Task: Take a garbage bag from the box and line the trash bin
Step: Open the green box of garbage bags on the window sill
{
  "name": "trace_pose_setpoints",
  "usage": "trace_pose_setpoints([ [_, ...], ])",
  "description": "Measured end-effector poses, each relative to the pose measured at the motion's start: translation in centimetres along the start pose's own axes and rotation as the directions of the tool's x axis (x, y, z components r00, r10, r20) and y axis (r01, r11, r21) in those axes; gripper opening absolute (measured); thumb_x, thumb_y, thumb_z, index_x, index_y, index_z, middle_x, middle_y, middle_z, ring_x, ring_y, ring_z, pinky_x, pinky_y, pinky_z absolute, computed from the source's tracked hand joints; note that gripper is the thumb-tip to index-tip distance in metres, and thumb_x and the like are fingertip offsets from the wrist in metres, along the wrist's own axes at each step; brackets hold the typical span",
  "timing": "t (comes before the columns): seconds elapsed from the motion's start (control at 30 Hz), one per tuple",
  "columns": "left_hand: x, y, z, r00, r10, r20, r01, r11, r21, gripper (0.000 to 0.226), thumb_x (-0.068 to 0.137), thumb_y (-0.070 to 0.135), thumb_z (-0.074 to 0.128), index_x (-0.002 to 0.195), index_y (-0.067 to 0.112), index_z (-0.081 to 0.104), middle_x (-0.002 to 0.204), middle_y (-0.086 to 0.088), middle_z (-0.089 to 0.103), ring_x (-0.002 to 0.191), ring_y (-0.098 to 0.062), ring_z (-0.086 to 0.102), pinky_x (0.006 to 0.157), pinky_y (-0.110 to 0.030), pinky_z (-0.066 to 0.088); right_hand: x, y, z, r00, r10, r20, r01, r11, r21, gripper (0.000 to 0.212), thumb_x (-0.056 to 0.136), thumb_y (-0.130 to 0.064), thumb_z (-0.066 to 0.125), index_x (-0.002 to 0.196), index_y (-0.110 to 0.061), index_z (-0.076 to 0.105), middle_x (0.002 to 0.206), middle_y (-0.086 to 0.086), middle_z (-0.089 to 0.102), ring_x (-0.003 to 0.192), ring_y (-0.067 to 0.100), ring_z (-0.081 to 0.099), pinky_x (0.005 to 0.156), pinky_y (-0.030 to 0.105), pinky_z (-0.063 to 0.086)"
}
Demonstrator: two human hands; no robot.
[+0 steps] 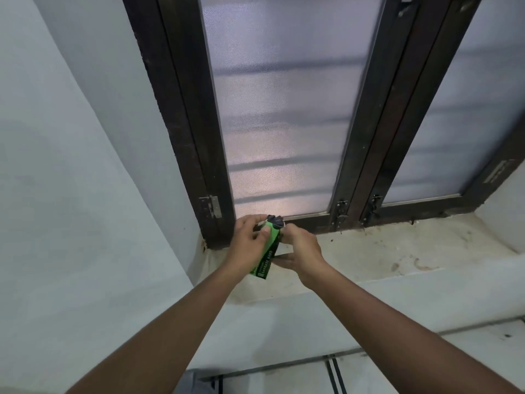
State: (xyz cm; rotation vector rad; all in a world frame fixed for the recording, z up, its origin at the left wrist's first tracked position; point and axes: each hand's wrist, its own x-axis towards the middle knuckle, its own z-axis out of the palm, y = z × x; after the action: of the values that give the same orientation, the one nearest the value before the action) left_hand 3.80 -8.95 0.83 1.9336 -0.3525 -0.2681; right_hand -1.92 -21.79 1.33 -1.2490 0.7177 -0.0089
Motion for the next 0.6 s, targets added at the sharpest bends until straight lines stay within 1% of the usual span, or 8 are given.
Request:
trace_pose_setpoints([
  [0.07,0.3,0.0,0.2,0.996,0.057,0.063,-0.063,0.993,0.098,0.045,0.099,0.023,0.067,0.143,0.023,0.057,0.137,0.004,0.050,0.121,-0.012,0.053,0.093,-0.018,0.041,-0.3,-0.3,-0.1,0.997,0.069,0.028,-0.073,0.981,0.181,0.031,0.096,-0.034,0.060,0.107,-0.009,0.074,0.102,0.012,0.076,0.091,0.042,0.075,0.082,0.051,0.064],
  [0.13,0.4,-0.2,0.4,0.982,0.131,0.135,-0.155,0.969,0.191,0.059,0.087,0.022,0.080,0.141,0.025,0.058,0.133,0.005,0.058,0.119,-0.011,0.055,0.096,-0.021,0.042,-0.5,-0.2,0.0,0.991,0.133,0.014,-0.130,0.939,0.319,0.030,0.101,-0.031,0.060,0.105,-0.003,0.071,0.089,0.015,0.072,0.088,0.037,0.072,0.083,0.052,0.063],
  [0.2,0.7,-0.4,0.4,0.970,0.170,0.176,-0.207,0.952,0.224,0.067,0.079,0.016,0.084,0.140,0.026,0.059,0.131,0.004,0.062,0.119,-0.013,0.057,0.101,-0.027,0.046,-0.3,0.4,0.0,0.981,0.193,0.012,-0.183,0.904,0.386,0.027,0.103,-0.025,0.059,0.094,-0.001,0.066,0.081,0.014,0.065,0.079,0.031,0.063,0.084,0.051,0.062],
  [0.3,1.3,-0.6,0.3,0.948,0.230,0.222,-0.291,0.908,0.302,0.070,0.077,0.009,0.083,0.141,0.025,0.059,0.133,0.002,0.065,0.123,-0.017,0.060,0.108,-0.035,0.048,0.0,1.4,-0.7,0.973,0.229,0.039,-0.229,0.913,0.339,0.025,0.104,-0.021,0.054,0.086,-0.004,0.062,0.078,0.014,0.062,0.078,0.029,0.066,0.079,0.043,0.059],
  [0.4,1.7,-0.1,0.1,0.905,0.248,0.346,-0.383,0.828,0.409,0.070,0.082,0.008,0.081,0.146,0.023,0.056,0.145,0.003,0.058,0.134,-0.018,0.052,0.114,-0.031,0.041,-0.2,2.0,-1.7,0.967,0.245,0.066,-0.254,0.932,0.260,0.020,0.105,-0.021,0.051,0.098,-0.008,0.065,0.092,0.011,0.076,0.094,0.028,0.073,0.089,0.041,0.054],
  [0.47,2.0,0.5,-0.1,0.855,0.259,0.449,-0.484,0.710,0.512,0.072,0.086,0.009,0.078,0.151,0.024,0.051,0.150,0.004,0.052,0.137,-0.019,0.049,0.116,-0.034,0.040,-0.4,1.9,-2.4,0.968,0.240,0.070,-0.248,0.955,0.162,0.021,0.105,-0.021,0.052,0.113,-0.013,0.069,0.102,0.008,0.080,0.101,0.029,0.074,0.090,0.041,0.055],
  [0.5,2.1,1.0,-0.1,0.820,0.277,0.500,-0.552,0.611,0.567,0.075,0.088,0.008,0.075,0.154,0.025,0.047,0.151,0.004,0.050,0.137,-0.021,0.049,0.116,-0.036,0.041,-0.3,1.9,-2.8,0.975,0.220,0.043,-0.222,0.972,0.072,0.020,0.103,-0.020,0.054,0.116,-0.015,0.069,0.103,0.007,0.081,0.103,0.029,0.074,0.088,0.040,0.056],
  [0.6,1.9,2.9,0.3,0.725,0.321,0.609,-0.679,0.188,0.710,0.079,0.090,0.005,0.065,0.161,0.024,0.035,0.152,0.000,0.050,0.131,-0.026,0.053,0.111,-0.039,0.040,0.1,1.8,-3.6,0.992,0.099,-0.077,-0.110,0.980,-0.166,0.020,0.095,-0.016,0.065,0.113,-0.019,0.072,0.106,0.004,0.080,0.103,0.028,0.074,0.085,0.037,0.058],
])
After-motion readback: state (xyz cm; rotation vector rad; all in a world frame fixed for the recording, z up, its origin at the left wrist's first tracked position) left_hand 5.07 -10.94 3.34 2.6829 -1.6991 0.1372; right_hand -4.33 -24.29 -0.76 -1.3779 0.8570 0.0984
